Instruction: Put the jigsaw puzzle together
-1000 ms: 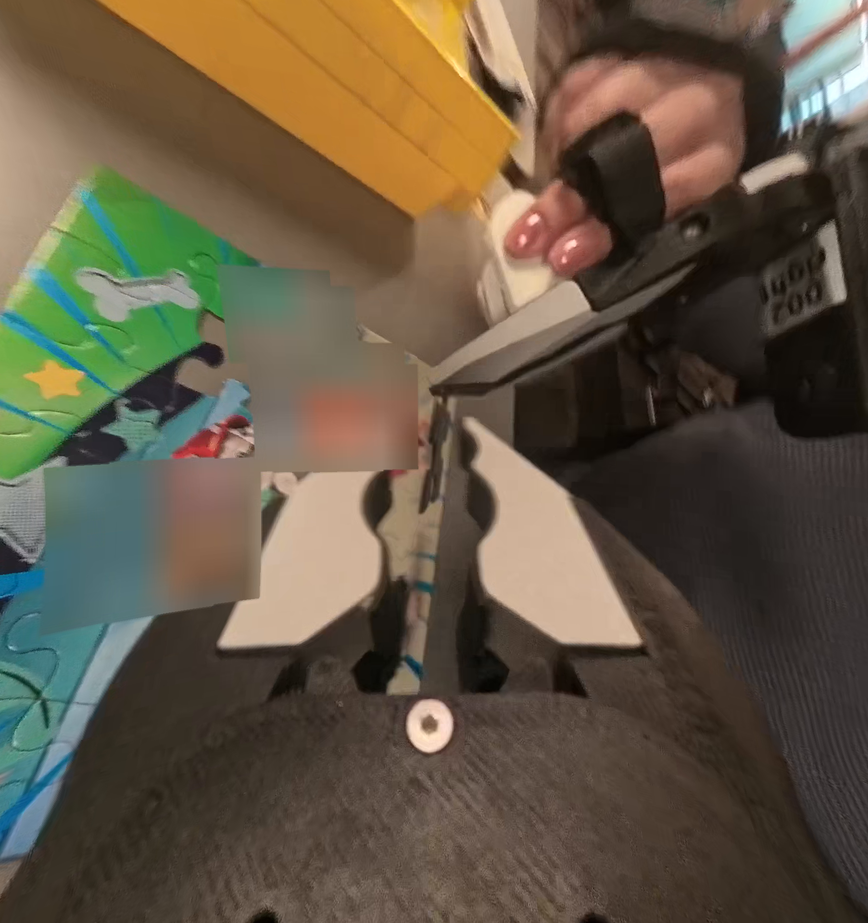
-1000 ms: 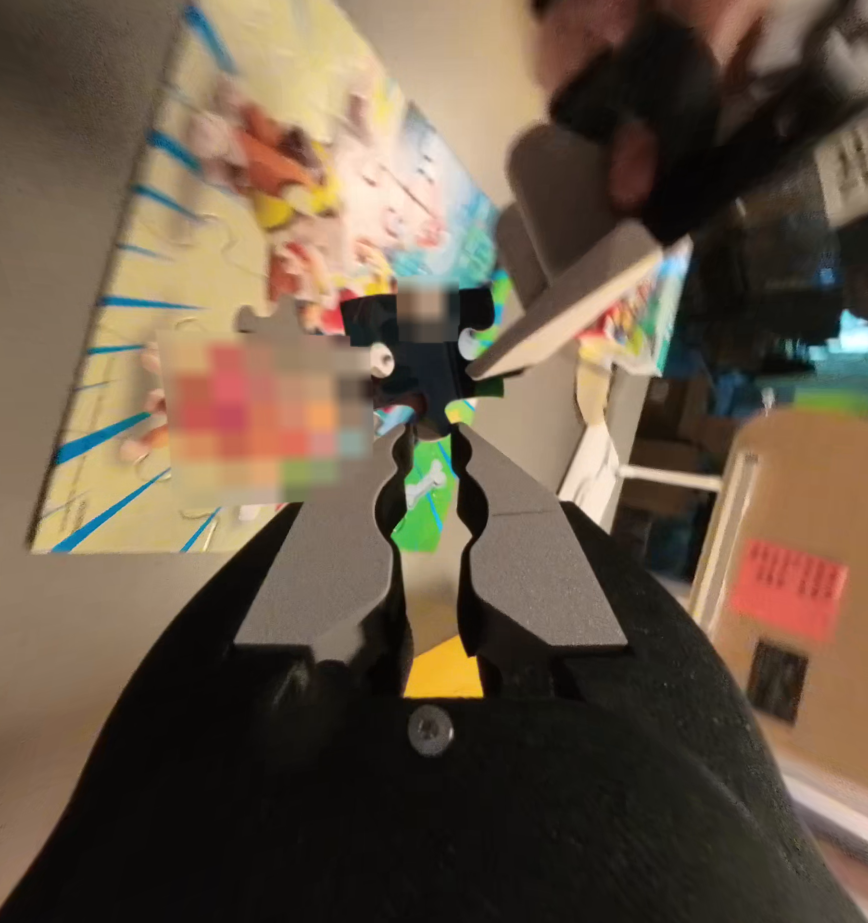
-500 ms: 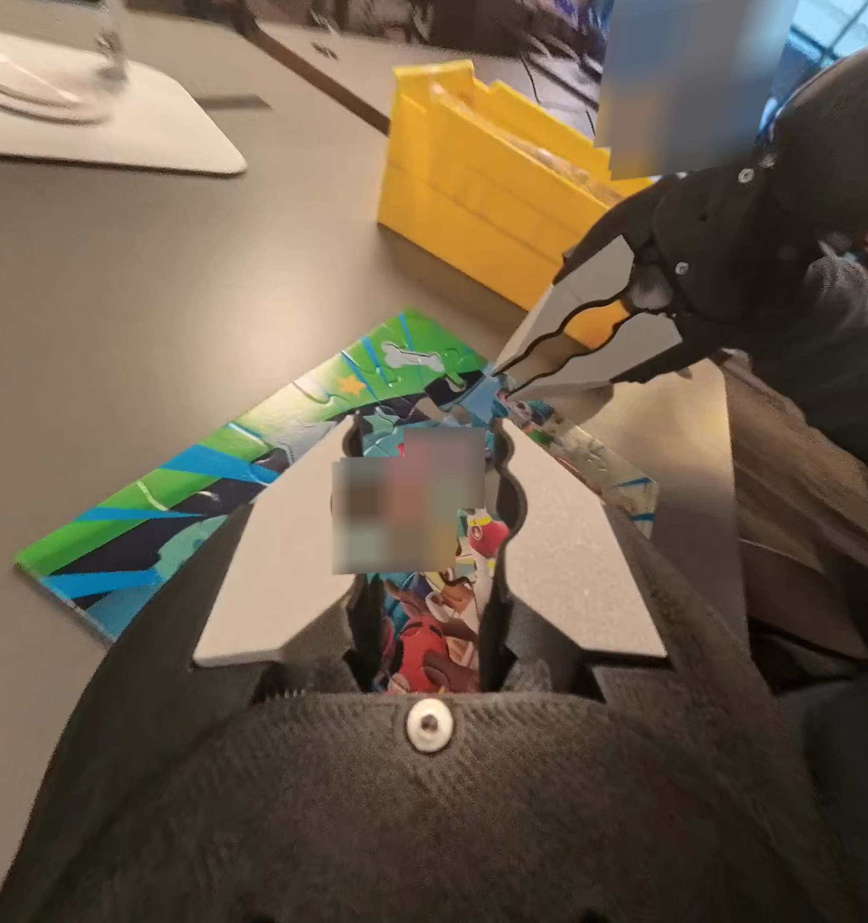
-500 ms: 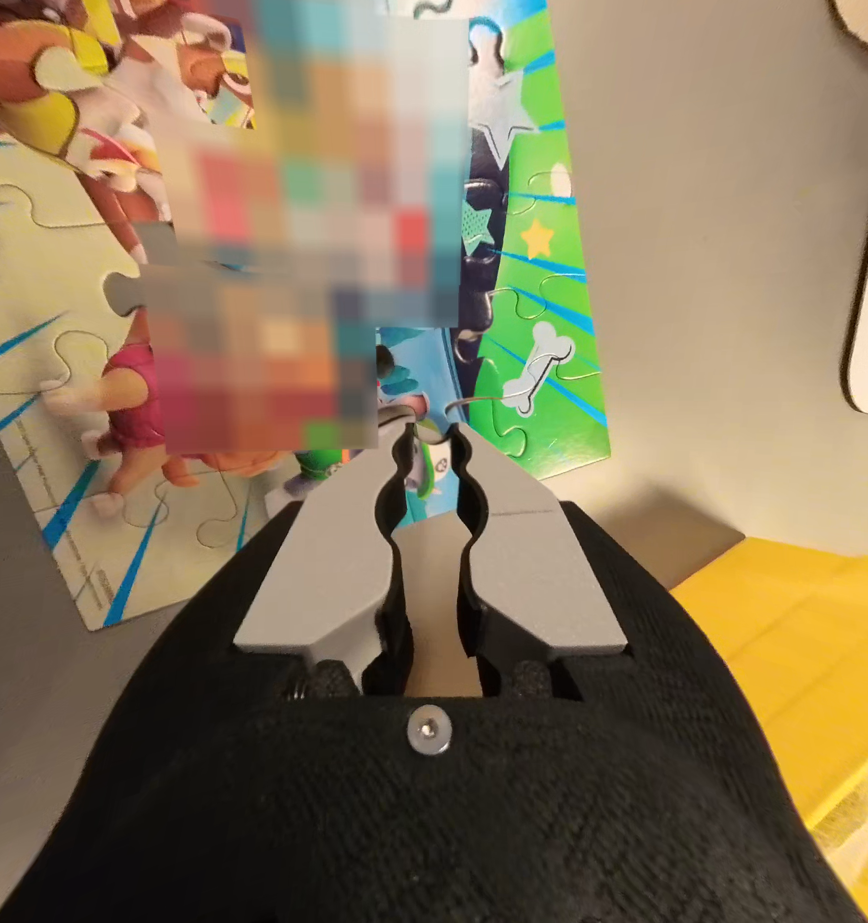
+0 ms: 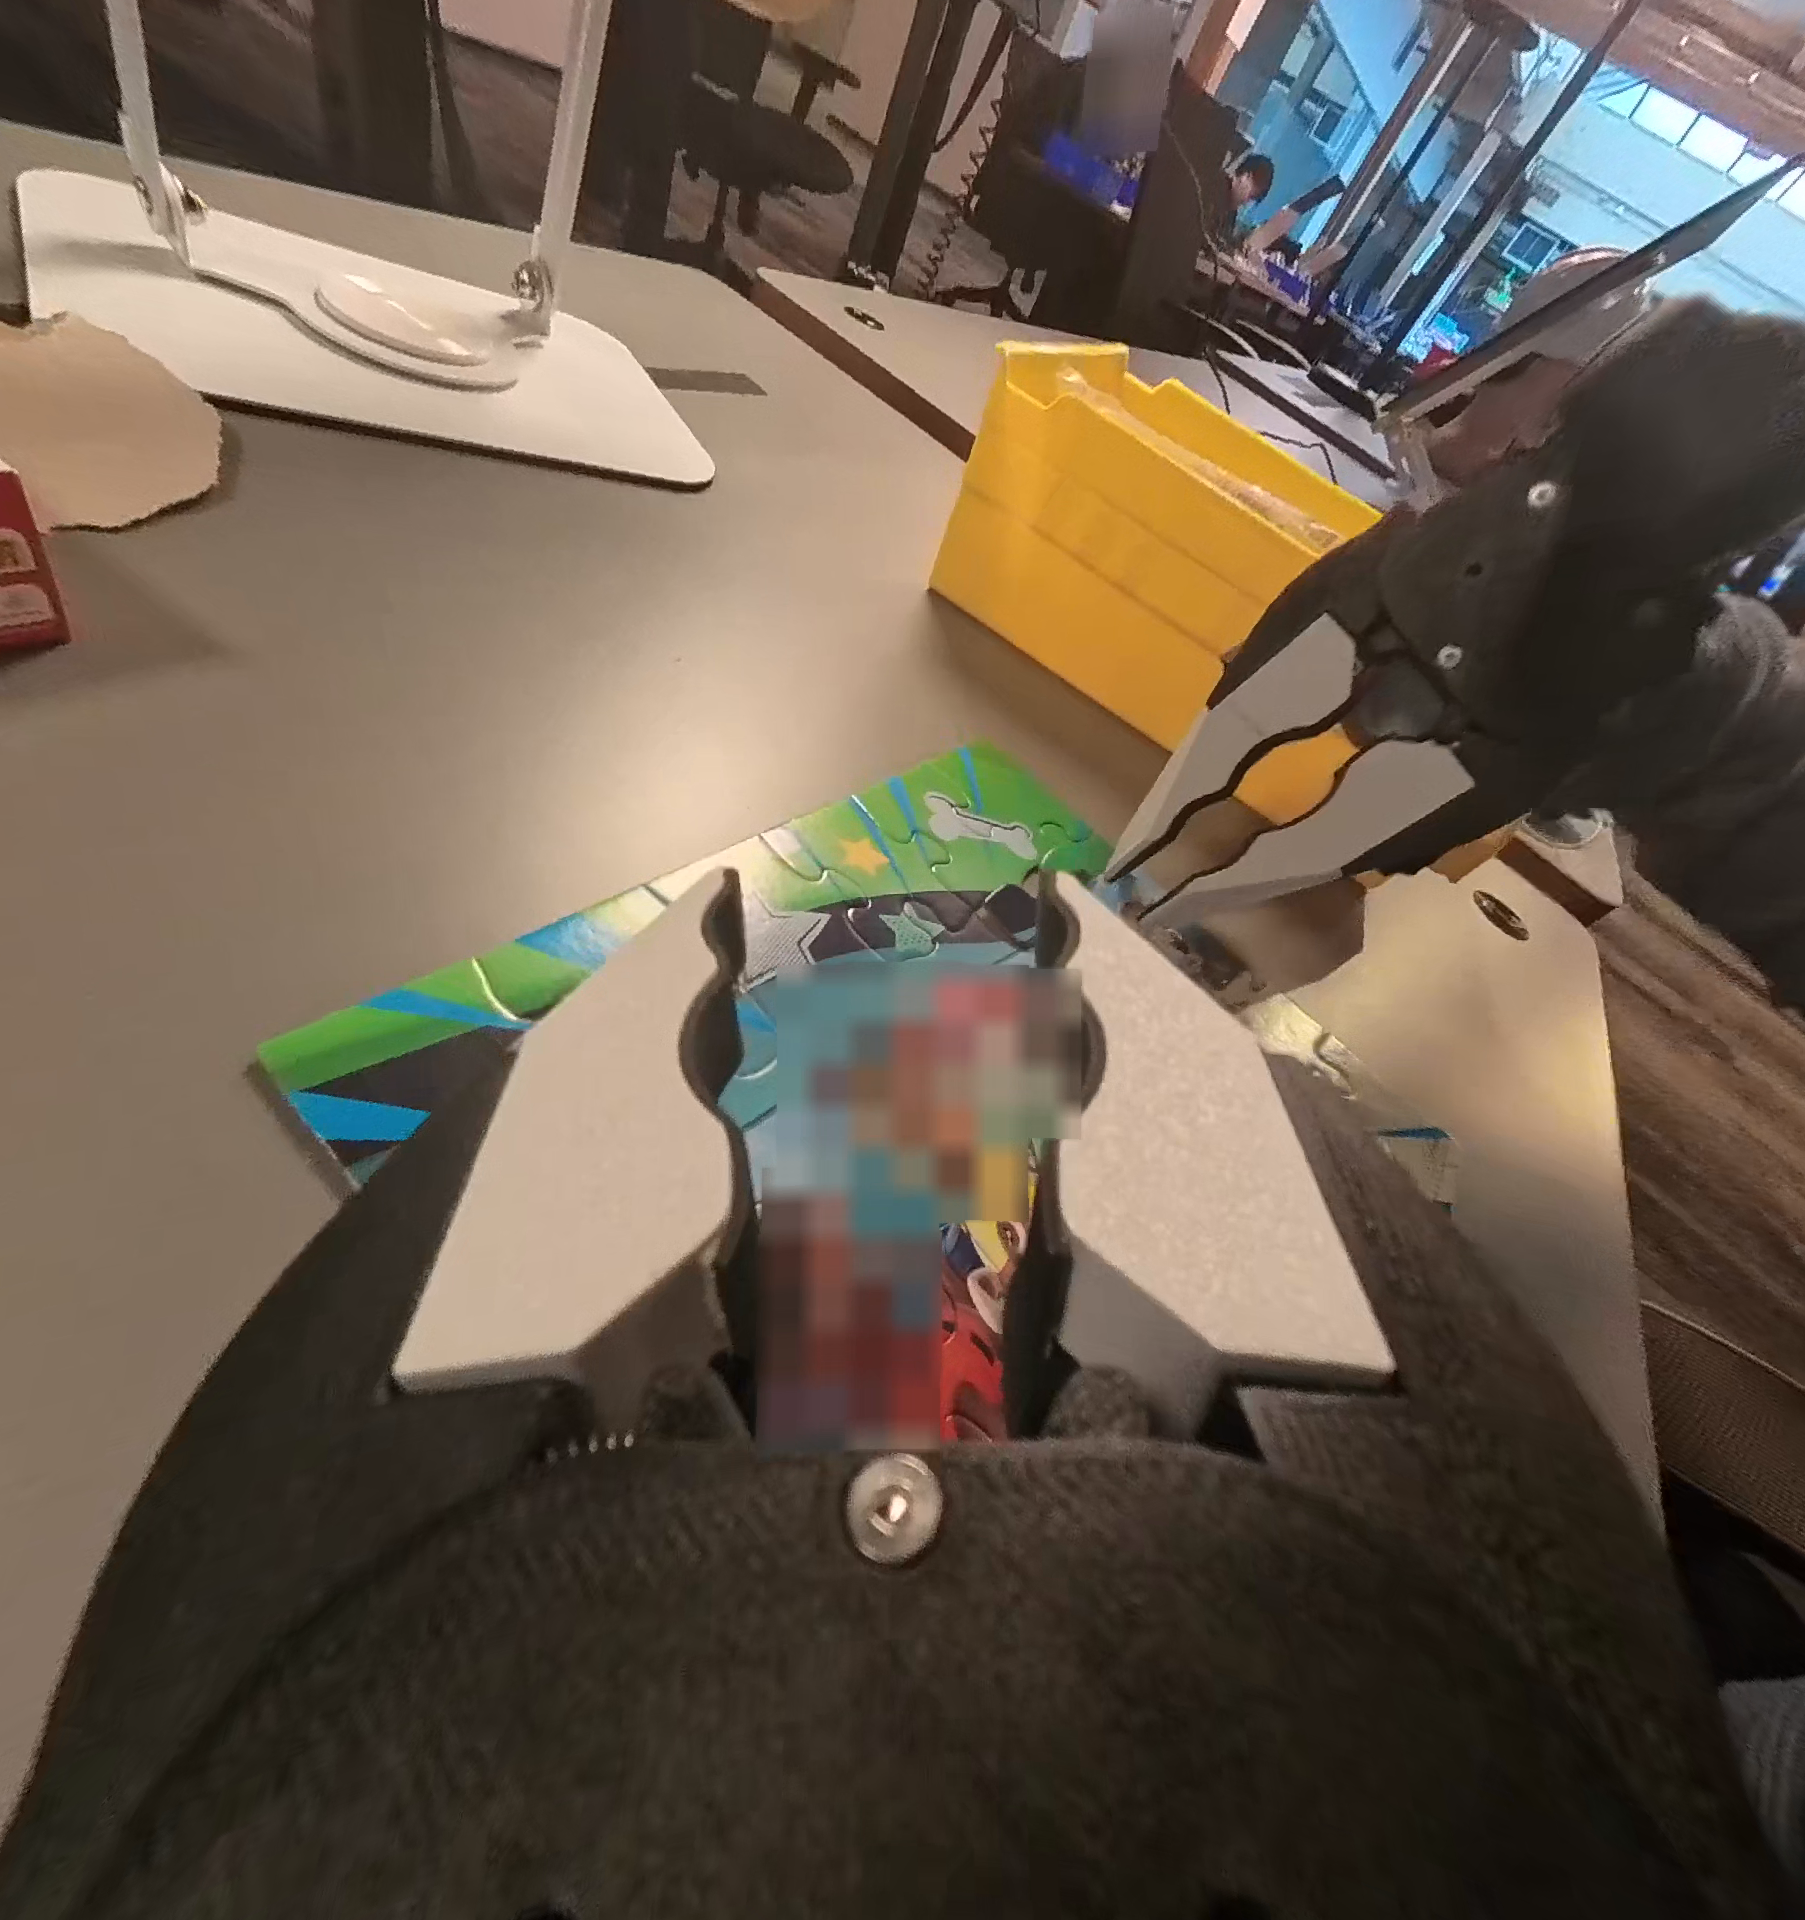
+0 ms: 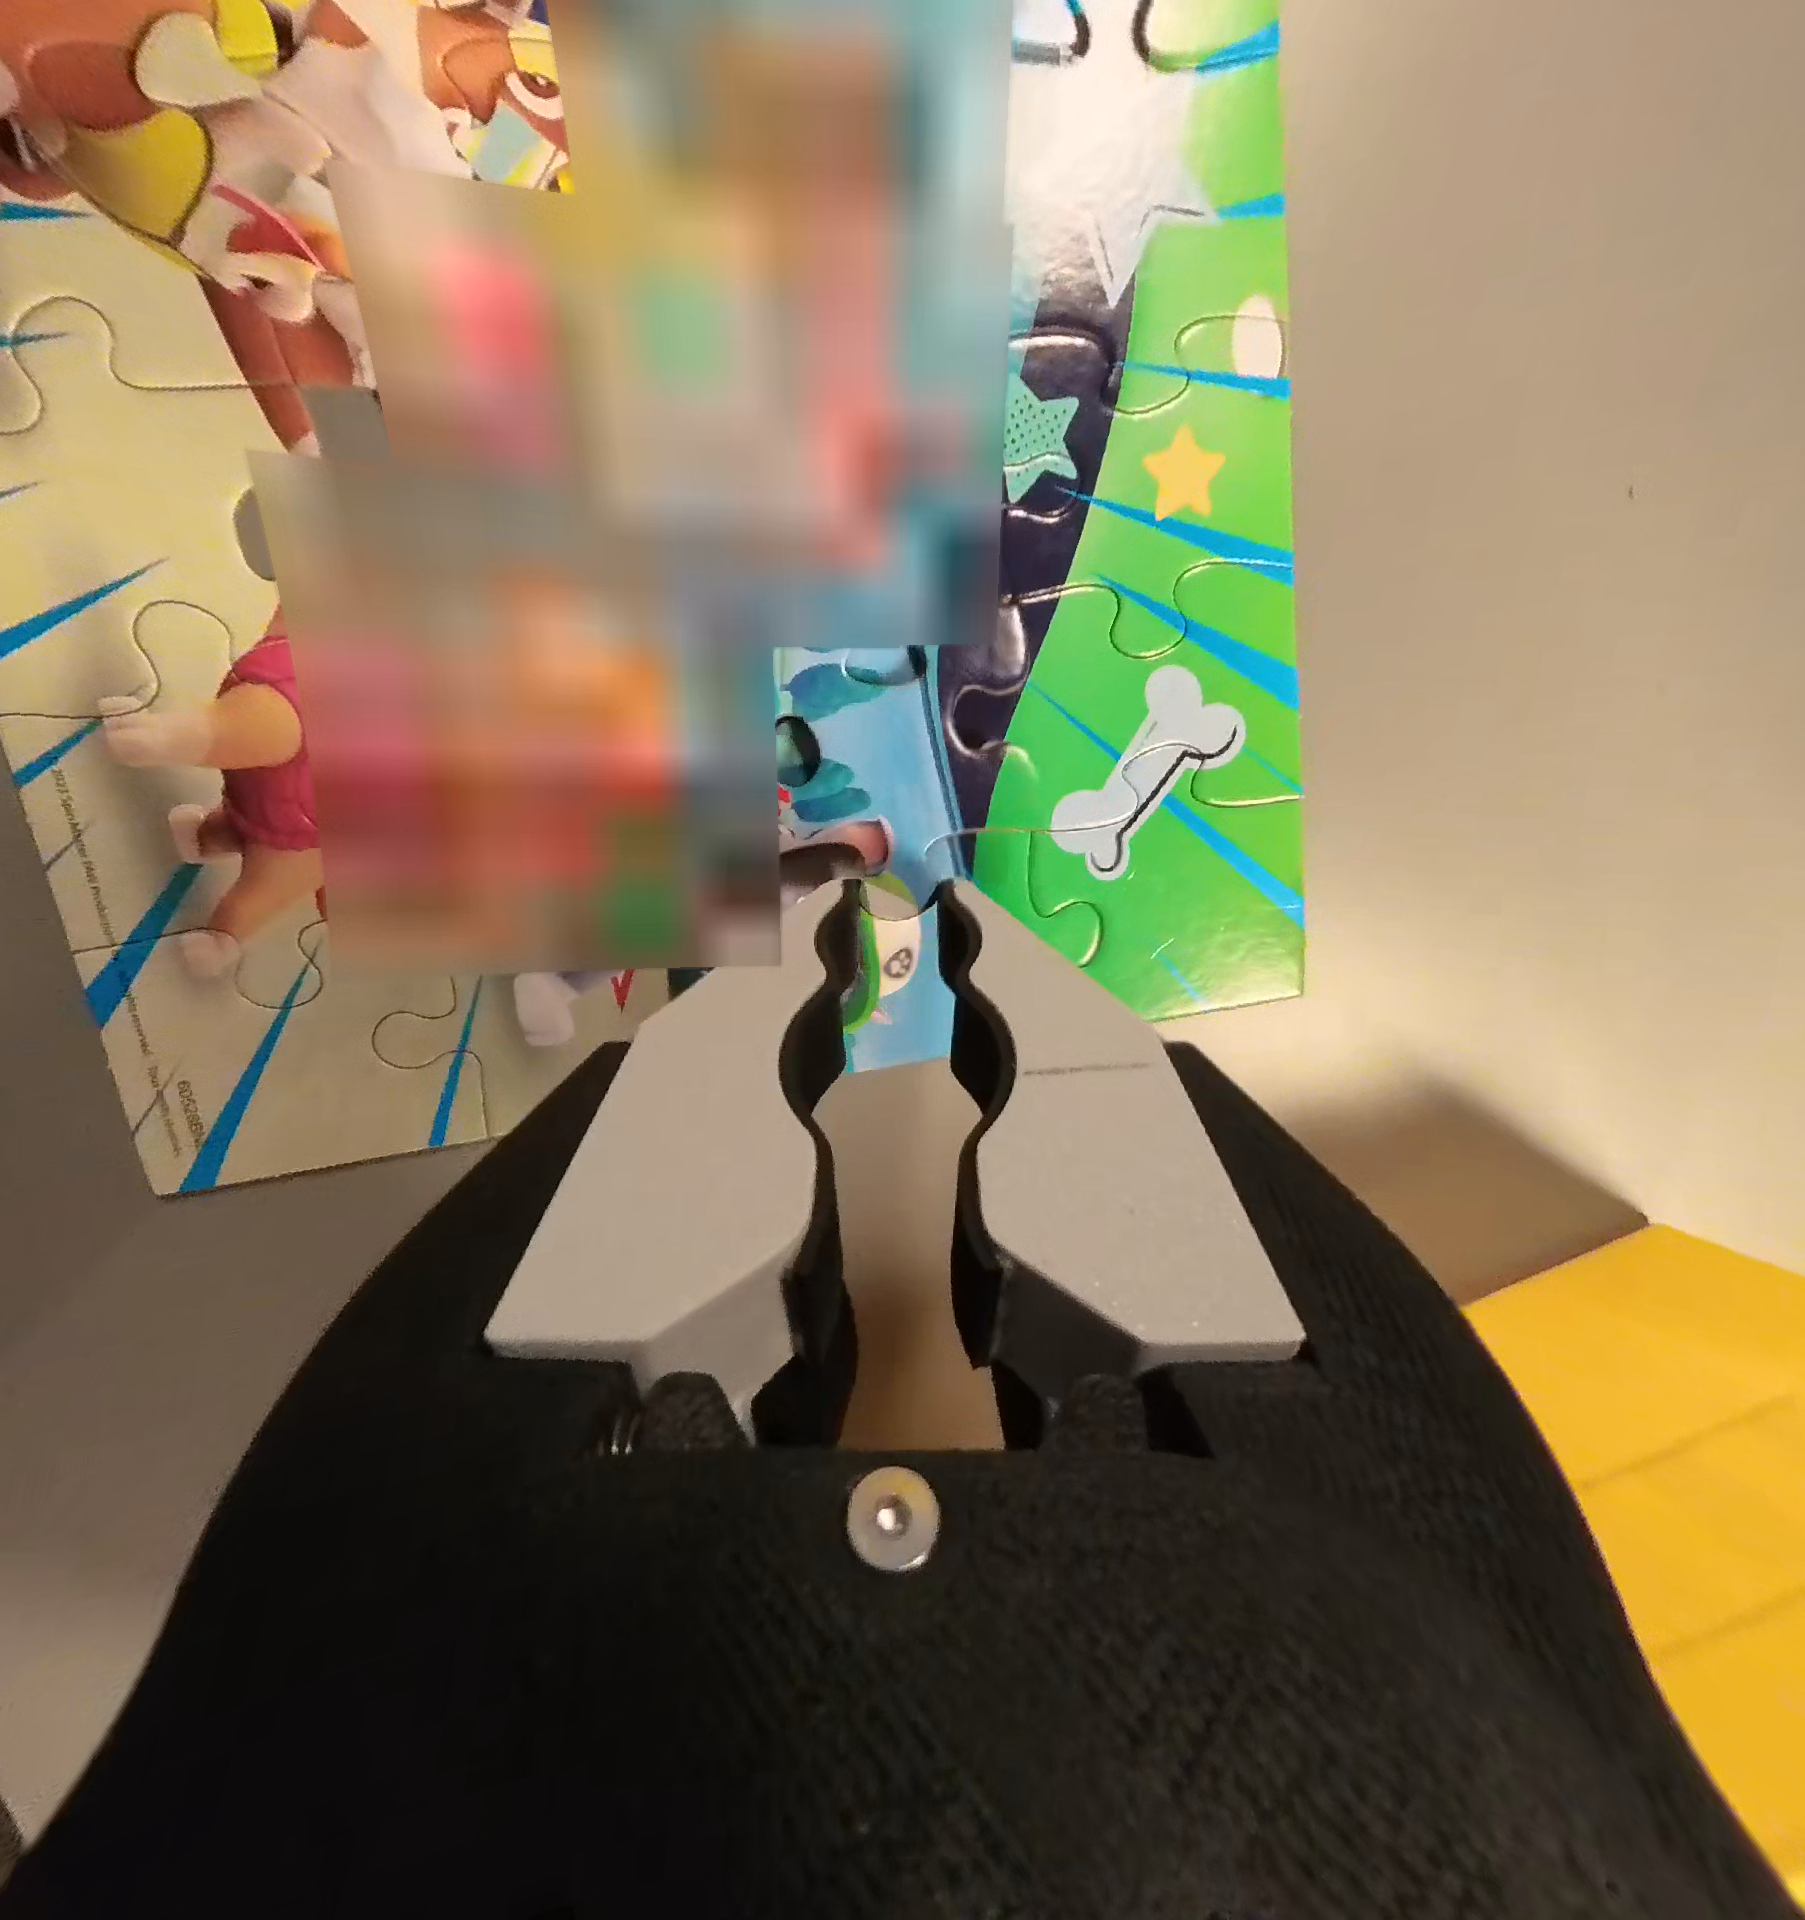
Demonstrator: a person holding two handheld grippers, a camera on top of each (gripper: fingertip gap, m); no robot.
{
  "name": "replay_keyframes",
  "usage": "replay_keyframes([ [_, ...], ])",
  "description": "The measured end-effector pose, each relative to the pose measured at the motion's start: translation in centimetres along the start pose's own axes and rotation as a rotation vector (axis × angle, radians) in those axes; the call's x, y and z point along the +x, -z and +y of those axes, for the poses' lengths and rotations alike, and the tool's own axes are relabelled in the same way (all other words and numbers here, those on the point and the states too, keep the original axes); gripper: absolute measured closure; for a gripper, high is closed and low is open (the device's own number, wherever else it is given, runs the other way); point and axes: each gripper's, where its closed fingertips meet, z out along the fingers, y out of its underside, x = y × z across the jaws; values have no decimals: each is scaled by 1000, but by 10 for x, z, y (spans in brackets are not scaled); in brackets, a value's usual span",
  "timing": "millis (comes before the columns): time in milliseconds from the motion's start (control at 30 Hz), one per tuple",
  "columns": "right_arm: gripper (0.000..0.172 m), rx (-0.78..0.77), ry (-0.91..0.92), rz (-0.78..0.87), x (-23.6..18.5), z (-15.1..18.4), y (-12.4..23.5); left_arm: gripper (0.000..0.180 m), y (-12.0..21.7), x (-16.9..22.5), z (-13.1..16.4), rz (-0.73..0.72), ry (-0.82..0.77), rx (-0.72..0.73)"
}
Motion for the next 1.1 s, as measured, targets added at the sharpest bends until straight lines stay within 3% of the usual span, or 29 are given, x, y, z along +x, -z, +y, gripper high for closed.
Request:
replay_keyframes([
  [233, 158, -45, 2, -53, 0, 3, -2, 125, -6, 0, 9, -6, -12, -45],
  [367, 145, -69, -23, -52, 2, 7, 8, 125, -5, -2, 9, 6, 27, -41],
  [533, 147, 59, -128, -67, 3, -8, 19, 125, -5, -3, 8, 13, 56, -36],
  [733, 139, -38, -97, -59, -5, 9, 7, 125, -5, -3, 9, 13, 58, -41],
  [1100, 156, -44, -117, -120, -5, 6, -2, 124, -7, -4, 12, 7, 58, -65],
])
